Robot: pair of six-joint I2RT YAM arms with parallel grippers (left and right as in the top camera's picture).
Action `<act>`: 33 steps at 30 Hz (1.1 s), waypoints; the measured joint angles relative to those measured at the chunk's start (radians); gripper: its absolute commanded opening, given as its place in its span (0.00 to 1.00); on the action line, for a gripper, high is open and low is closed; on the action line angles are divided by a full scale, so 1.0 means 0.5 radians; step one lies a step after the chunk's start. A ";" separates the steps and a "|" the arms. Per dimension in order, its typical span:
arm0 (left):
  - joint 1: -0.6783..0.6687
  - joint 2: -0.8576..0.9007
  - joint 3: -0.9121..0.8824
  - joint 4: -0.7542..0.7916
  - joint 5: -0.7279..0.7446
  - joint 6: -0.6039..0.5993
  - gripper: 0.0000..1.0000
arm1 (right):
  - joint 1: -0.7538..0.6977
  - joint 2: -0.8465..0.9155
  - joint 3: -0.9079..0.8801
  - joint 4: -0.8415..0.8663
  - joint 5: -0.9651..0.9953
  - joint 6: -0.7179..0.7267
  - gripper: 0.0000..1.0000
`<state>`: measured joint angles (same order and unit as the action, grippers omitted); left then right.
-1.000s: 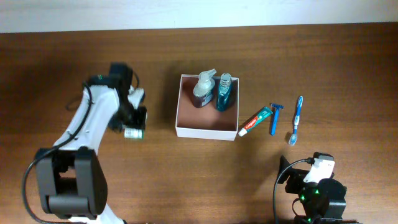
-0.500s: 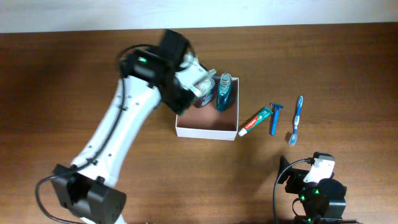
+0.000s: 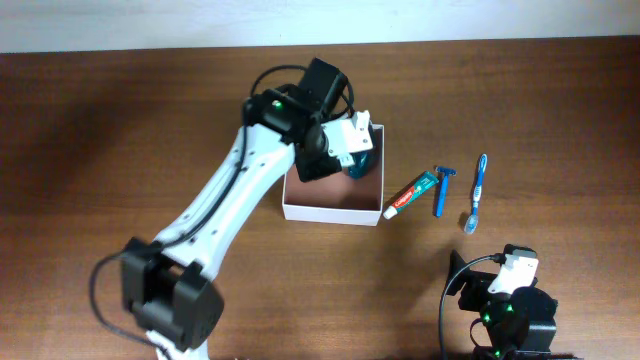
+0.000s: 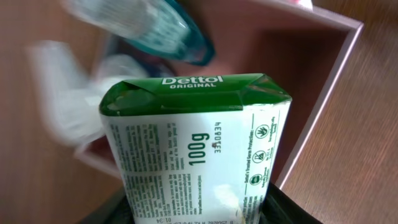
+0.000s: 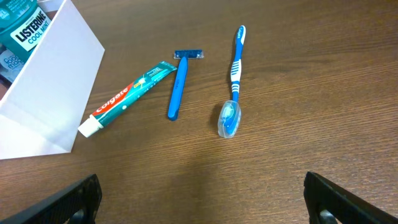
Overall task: Pack container
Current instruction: 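Lower the Dettol soap box into the box and open the gripper, then withdraw the left arm to the left side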
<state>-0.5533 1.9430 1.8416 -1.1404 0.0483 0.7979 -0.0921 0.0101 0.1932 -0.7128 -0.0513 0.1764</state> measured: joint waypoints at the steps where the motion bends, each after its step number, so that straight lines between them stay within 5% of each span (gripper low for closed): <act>1: 0.000 0.034 -0.001 0.000 0.000 0.007 0.21 | 0.000 0.000 0.000 0.000 0.000 0.002 0.99; 7: 0.000 0.227 -0.024 -0.006 -0.001 0.029 0.23 | 0.000 0.000 0.000 0.000 0.000 0.001 0.99; 14: 0.000 0.275 -0.026 0.002 -0.001 0.038 0.61 | 0.000 0.000 0.000 0.000 0.000 0.001 0.98; 17: 0.000 0.275 -0.026 -0.024 -0.005 0.005 0.99 | 0.000 0.000 0.000 0.000 0.000 0.002 0.99; 33: 0.008 0.078 0.314 -0.468 -0.124 -0.250 0.99 | 0.000 0.000 0.000 0.000 -0.001 0.001 0.99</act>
<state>-0.5491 1.9820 1.9984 -1.3743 -0.0139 0.6727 -0.0921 0.0101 0.1932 -0.7128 -0.0517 0.1768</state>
